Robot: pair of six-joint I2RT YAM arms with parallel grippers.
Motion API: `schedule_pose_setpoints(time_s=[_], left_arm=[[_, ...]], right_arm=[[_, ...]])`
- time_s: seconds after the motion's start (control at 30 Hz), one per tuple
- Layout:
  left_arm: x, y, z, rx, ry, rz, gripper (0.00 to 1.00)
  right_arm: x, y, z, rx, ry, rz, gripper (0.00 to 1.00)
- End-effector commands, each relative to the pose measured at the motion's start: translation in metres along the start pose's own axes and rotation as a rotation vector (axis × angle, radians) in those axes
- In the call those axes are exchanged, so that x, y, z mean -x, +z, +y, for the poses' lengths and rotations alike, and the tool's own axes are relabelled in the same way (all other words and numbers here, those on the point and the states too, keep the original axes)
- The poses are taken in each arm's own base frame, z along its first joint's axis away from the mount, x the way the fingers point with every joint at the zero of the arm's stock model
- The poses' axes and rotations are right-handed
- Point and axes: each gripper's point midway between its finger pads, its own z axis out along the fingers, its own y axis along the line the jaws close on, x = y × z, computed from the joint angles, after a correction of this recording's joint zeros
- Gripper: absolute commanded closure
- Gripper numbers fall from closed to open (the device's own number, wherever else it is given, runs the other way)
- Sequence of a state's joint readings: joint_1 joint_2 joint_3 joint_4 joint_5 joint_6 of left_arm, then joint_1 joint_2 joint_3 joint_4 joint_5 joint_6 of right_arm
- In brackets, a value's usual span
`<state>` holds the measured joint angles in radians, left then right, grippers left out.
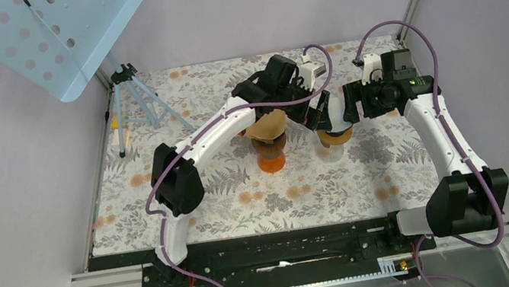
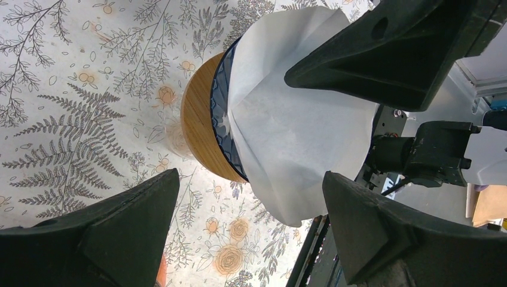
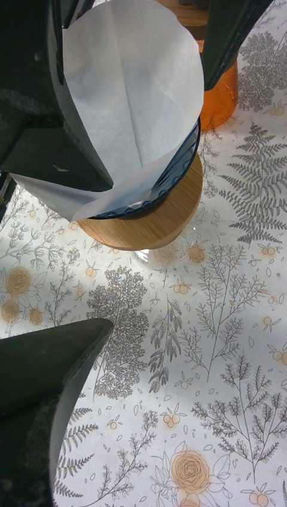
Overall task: Place the coffee filter in the dripper
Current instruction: Place the coffee filter in the coffee dripper.
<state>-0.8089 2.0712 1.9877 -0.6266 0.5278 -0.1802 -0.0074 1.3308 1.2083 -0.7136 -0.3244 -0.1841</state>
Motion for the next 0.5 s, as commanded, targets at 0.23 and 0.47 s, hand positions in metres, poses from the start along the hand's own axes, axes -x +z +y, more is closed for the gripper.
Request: schedule_pose_setpoints(time_s=[0.23, 0.47], left_arm=[[0.041, -0.013, -0.014, -0.033, 0.059, -0.105, 0.01], [0.043, -0.014, -0.017, -0.039, 0.058, -0.110, 0.01]], right_arm=[[0.031, -0.023, 0.026, 0.107, 0.017, -0.091, 0.15], [0.033, -0.027, 0.029, 0.114, 0.017, -0.097, 0.15]])
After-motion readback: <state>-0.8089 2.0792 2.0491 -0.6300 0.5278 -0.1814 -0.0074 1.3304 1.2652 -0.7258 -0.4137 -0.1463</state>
